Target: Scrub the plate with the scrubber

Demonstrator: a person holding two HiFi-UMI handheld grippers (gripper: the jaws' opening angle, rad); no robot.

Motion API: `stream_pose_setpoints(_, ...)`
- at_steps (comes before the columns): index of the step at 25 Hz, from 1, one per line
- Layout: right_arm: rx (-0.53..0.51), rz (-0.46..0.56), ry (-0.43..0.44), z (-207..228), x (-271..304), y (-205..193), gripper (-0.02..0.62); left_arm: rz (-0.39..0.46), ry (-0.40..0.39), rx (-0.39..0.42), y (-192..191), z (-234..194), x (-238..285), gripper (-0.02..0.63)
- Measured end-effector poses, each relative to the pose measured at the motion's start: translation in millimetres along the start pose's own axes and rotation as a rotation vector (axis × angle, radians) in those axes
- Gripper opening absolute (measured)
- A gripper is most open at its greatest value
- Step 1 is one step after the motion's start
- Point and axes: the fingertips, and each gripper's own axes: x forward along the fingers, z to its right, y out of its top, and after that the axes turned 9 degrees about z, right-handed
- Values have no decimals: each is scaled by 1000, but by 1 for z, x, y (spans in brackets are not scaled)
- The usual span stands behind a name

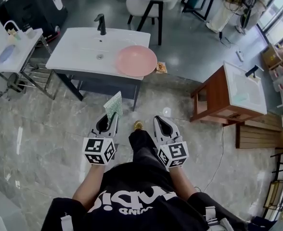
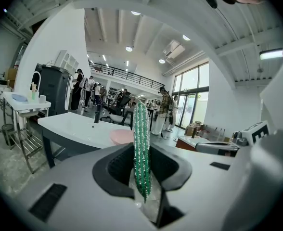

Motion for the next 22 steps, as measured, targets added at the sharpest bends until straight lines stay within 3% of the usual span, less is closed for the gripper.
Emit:
stream_pose_setpoints(6, -6, -18, 17, 34, 65, 7, 20, -20, 1, -5, 12, -27, 60, 92)
stream_pose_setpoints(22, 1, -87, 230, 112, 205, 18, 21, -79, 109, -41, 43, -80, 190, 92)
